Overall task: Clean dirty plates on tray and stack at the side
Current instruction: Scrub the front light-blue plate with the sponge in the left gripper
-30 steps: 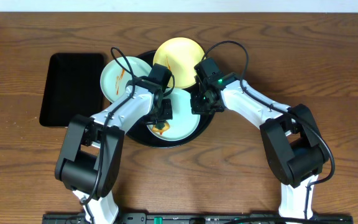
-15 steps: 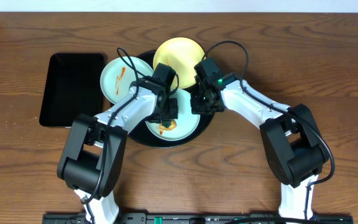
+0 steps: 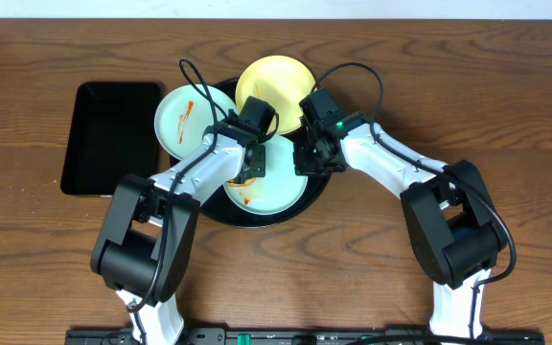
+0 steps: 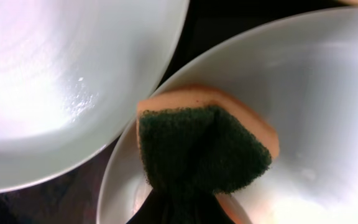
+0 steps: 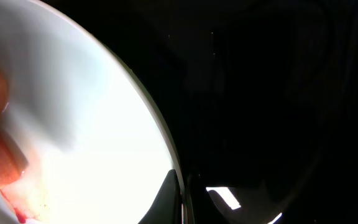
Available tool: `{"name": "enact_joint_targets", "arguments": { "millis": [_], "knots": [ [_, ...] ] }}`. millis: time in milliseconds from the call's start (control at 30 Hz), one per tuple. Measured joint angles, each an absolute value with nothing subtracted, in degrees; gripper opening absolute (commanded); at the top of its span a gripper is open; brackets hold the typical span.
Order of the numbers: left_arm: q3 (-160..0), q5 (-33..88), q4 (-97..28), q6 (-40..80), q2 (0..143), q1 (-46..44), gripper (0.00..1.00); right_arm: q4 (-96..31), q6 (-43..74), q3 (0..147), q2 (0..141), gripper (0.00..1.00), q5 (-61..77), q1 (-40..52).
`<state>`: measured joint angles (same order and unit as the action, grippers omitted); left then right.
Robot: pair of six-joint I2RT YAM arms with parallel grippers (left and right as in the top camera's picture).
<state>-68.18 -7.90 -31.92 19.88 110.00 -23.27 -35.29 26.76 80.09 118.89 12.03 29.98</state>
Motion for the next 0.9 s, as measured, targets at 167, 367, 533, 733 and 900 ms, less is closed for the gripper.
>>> {"name": "enact_joint_targets", "arguments": {
  "millis": [167, 367, 533, 733, 900],
  "knots": [
    [-68.95, -3.64, -37.54, 20.58, 110.00, -23.00, 0.08, -35.29, 26.76, 80.09, 118.89, 0.01, 12.03, 29.98],
    [-69.25, 6.50, -41.28, 20.80, 109.89, -22.26, 0.07, -35.29, 26.76, 80.09, 118.91, 0.01, 12.03, 29.98],
    [-68.93, 12.38, -36.36, 20.99, 109.89, -22.24, 0.07, -35.29, 26.76, 80.09, 118.91, 0.01, 12.03, 29.98],
    [-68.53, 13.10, -25.82, 21.02, 110.52, -22.79, 0.08, -35.29, 26.76, 80.09, 118.91, 0.01, 12.03, 29.98],
    [-68.53, 5.65, -25.50, 21.02, 110.54, -23.09, 0.07, -35.29, 26.76, 80.09, 118.91, 0.01, 12.01, 29.98]
  ]
}}
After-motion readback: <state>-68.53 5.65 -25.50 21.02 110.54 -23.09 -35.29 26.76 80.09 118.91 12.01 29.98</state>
